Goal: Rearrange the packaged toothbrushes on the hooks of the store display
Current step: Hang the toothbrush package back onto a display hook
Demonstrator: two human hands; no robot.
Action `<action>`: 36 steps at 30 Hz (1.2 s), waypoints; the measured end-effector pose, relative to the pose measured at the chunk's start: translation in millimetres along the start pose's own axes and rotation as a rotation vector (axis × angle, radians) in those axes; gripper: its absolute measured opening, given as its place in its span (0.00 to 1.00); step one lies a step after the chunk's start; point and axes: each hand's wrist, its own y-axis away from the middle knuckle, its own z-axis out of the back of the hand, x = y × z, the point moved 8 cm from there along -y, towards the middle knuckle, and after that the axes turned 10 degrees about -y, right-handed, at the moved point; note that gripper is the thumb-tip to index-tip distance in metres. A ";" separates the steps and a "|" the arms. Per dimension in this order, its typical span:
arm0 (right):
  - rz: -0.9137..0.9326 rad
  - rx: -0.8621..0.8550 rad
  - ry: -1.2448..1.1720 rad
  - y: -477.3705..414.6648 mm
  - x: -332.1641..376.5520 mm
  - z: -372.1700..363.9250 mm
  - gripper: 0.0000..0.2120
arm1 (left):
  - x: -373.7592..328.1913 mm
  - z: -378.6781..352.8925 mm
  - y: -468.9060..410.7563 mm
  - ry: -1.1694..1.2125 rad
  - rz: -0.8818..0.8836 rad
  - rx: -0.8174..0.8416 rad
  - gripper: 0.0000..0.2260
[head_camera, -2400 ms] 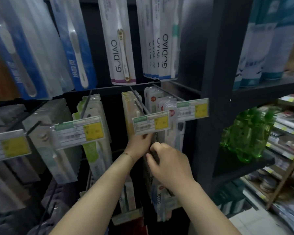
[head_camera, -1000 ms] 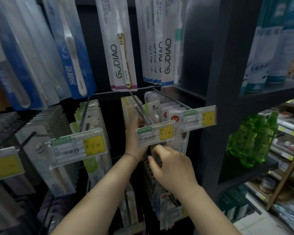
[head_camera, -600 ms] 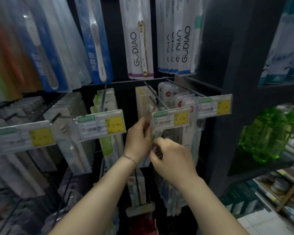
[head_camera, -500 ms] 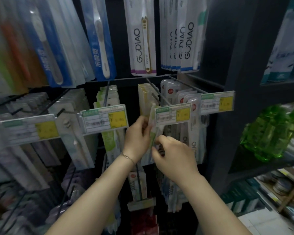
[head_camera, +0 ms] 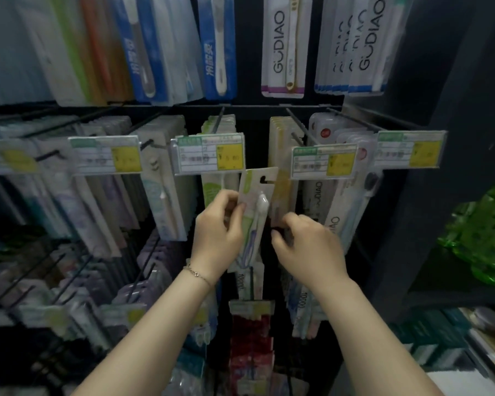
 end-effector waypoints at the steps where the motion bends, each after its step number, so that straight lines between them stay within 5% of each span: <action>1: 0.002 -0.001 -0.008 0.1 1.1 -2.5 0.10 | 0.2 5.3 1.7 0.005 0.007 -0.013 0.03; 17: 0.042 0.011 -0.236 15.9 67.5 -28.4 0.11 | 12.3 84.5 29.1 0.135 0.002 -0.053 0.10; 36: 0.132 0.054 -0.346 62.1 143.0 -69.7 0.06 | 47.0 167.0 84.2 0.166 0.051 -0.062 0.05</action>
